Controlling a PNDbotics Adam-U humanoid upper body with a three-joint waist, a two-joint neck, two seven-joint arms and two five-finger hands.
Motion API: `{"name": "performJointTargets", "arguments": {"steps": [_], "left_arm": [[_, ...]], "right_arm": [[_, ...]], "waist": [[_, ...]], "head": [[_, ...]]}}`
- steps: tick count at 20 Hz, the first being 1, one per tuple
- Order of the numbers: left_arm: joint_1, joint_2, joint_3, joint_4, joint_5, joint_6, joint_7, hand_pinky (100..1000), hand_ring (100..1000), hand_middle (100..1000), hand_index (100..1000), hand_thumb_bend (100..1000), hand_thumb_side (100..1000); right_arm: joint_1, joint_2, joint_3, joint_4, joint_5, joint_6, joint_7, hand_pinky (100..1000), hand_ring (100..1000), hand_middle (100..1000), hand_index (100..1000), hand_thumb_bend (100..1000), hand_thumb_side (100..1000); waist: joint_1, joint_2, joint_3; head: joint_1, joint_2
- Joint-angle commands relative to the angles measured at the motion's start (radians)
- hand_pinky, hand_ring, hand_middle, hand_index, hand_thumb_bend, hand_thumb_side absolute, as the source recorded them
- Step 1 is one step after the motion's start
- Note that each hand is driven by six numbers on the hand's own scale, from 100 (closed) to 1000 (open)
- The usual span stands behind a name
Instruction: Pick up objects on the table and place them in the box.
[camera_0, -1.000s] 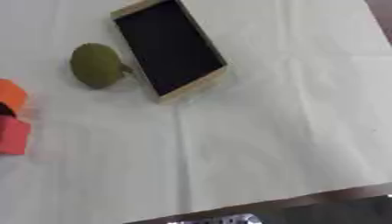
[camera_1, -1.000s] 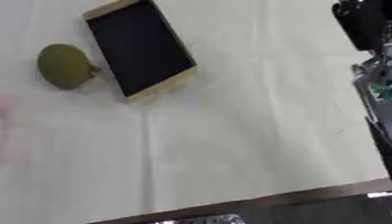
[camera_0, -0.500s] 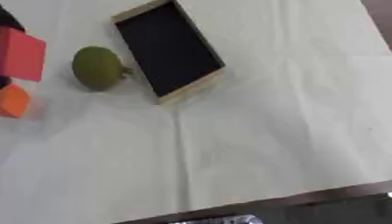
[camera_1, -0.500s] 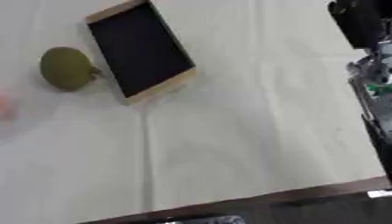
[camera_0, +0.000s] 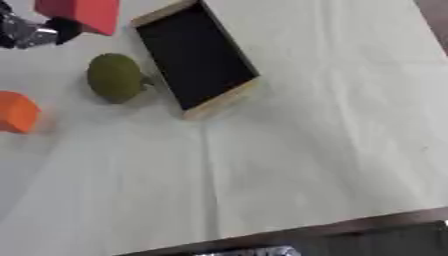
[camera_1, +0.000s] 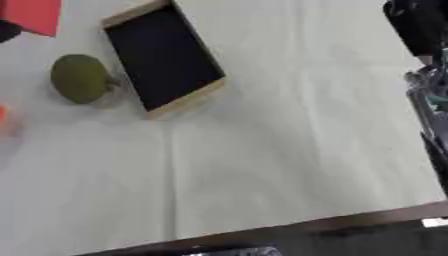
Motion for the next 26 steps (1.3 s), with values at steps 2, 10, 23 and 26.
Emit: {"name": "performJointTargets", "arguments": {"steps": [2,10,23,26], "left_arm": [[-0.06,-0.071,-0.012,0.096,-0.047,0.003,0.013,720,569,479,611,158,100],[-0.107,-0.196,-0.034,0.32,-0.156,-0.031,0.027,723,576,489,625,198,100],[-0.12,-0.296,-0.045,0.527,-0.287,-0.062,0.073,763,653,575,714,374,100],[-0.117,-0.301,-0.046,0.554,-0.322,-0.073,0.086,791,708,628,771,430,101]], "right_arm": [[-0.014,-0.021,-0.002,-0.015,-0.01,-0.003,0.008,852,794,803,894,100,671],[-0.022,-0.009,-0.001,-0.015,-0.019,-0.006,0.012,852,794,803,894,100,669],[-0.033,0.006,-0.001,-0.015,-0.027,-0.007,0.014,852,794,801,894,100,669],[-0.031,0.008,-0.003,-0.015,-0.028,-0.008,0.013,852,794,801,893,100,669]], "waist": [[-0.004,-0.031,-0.007],[-0.003,-0.035,-0.026],[-0.002,-0.025,-0.047],[-0.002,-0.024,-0.05]], "head": [[0.025,0.006],[0.046,-0.002],[0.059,-0.015],[0.058,-0.019]]}}
